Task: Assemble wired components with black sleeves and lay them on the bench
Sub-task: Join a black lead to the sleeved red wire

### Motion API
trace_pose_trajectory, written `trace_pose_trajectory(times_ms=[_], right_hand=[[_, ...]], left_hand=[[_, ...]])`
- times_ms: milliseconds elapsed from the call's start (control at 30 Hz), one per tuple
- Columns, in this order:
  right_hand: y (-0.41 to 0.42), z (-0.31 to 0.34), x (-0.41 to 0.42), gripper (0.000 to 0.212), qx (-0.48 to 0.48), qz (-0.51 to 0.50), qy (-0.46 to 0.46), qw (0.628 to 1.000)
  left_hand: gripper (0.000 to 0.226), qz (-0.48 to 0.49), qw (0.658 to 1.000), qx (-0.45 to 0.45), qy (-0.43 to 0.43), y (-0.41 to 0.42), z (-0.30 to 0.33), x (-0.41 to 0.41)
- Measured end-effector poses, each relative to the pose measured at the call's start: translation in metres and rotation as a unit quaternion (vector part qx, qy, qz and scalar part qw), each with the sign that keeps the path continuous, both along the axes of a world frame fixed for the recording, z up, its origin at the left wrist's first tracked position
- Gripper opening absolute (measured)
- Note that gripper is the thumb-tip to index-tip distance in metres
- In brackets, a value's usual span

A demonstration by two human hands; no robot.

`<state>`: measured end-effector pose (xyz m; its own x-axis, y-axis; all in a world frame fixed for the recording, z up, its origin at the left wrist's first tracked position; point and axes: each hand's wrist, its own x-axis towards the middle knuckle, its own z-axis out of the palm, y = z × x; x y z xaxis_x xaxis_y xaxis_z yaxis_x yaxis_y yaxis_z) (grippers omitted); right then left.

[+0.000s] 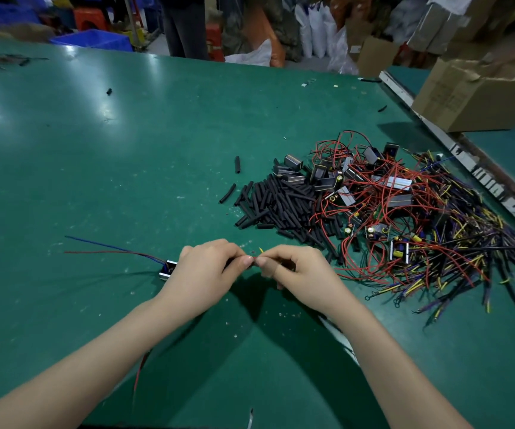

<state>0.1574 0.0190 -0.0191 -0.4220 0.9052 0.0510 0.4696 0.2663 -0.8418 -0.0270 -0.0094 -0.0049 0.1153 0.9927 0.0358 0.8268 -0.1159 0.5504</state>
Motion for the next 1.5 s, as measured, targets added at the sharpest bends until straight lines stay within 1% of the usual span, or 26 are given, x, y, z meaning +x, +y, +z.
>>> trace_pose_trajectory(times_ms=[67,167,233,300,333,367,433,500,667,767,833,933,1067,1200,1233,1333,1400,1500], right_hand=[[0.001,0.0,0.001,0.011,0.02,0.01,-0.021,1.0],[0.003,0.001,0.001,0.007,0.063,0.022,-0.043,0.997],[0.005,0.002,0.001,0.009,0.105,0.029,-0.074,0.991],[0.007,0.003,0.003,0.014,0.116,0.03,-0.071,0.99],[0.008,0.003,0.005,0.018,0.092,0.027,-0.041,0.995],[0.009,0.003,0.008,0.025,0.045,0.019,0.007,0.999],[0.01,0.001,0.013,0.036,-0.056,0.003,0.093,0.994],[0.009,-0.003,0.013,0.035,-0.107,-0.005,0.13,0.986],[0.011,-0.007,0.012,0.033,-0.123,-0.014,0.154,0.98],[0.013,-0.005,0.016,0.033,-0.112,0.012,0.129,0.985],[0.014,-0.002,0.019,0.035,-0.101,0.02,0.11,0.989],[0.018,0.002,0.021,0.037,-0.101,-0.001,0.099,0.99],[0.018,0.001,0.013,0.033,-0.113,-0.038,0.173,0.978],[0.014,0.0,0.004,0.032,-0.115,-0.056,0.2,0.971],[0.014,0.0,0.003,0.032,-0.116,-0.059,0.204,0.97],[0.013,0.0,0.003,0.031,-0.13,-0.05,0.219,0.966],[0.012,0.0,0.003,0.028,-0.144,-0.044,0.229,0.962],[0.012,-0.001,0.002,0.021,-0.17,-0.062,0.261,0.948]], left_hand=[[0.026,-0.008,1.0,-0.001,0.017,-0.001,-0.003,0.0],[0.027,-0.002,1.0,-0.005,-0.001,-0.001,-0.005,0.003],[0.028,0.007,1.0,-0.003,-0.007,0.001,-0.005,0.007],[0.028,0.015,1.0,-0.004,-0.022,0.002,-0.004,0.009],[0.027,0.019,0.999,-0.005,-0.032,0.004,-0.004,0.009],[0.027,0.023,0.999,-0.007,-0.039,0.004,-0.004,0.008],[0.026,0.024,0.999,-0.011,-0.041,0.005,-0.004,0.007],[0.027,0.022,0.999,-0.014,-0.034,0.004,-0.004,0.008],[0.028,0.003,1.0,0.0,-0.004,0.007,-0.002,0.011],[0.025,-0.005,1.0,0.018,0.001,0.008,0.0,0.013],[0.023,-0.013,1.0,0.019,-0.008,0.007,-0.001,0.013],[0.018,-0.024,0.998,0.026,-0.046,0.006,-0.001,0.014],[0.014,-0.021,0.995,0.07,-0.068,0.005,0.0,0.015],[0.017,-0.014,0.993,0.117,-0.005,0.004,-0.001,0.014],[0.017,-0.014,0.993,0.12,-0.005,0.004,-0.002,0.014],[0.017,0.001,0.993,0.109,-0.049,0.004,-0.003,0.014],[0.017,0.003,0.993,0.109,-0.05,0.004,-0.002,0.015],[0.015,-0.003,0.992,0.11,-0.058,0.006,0.0,0.015]])
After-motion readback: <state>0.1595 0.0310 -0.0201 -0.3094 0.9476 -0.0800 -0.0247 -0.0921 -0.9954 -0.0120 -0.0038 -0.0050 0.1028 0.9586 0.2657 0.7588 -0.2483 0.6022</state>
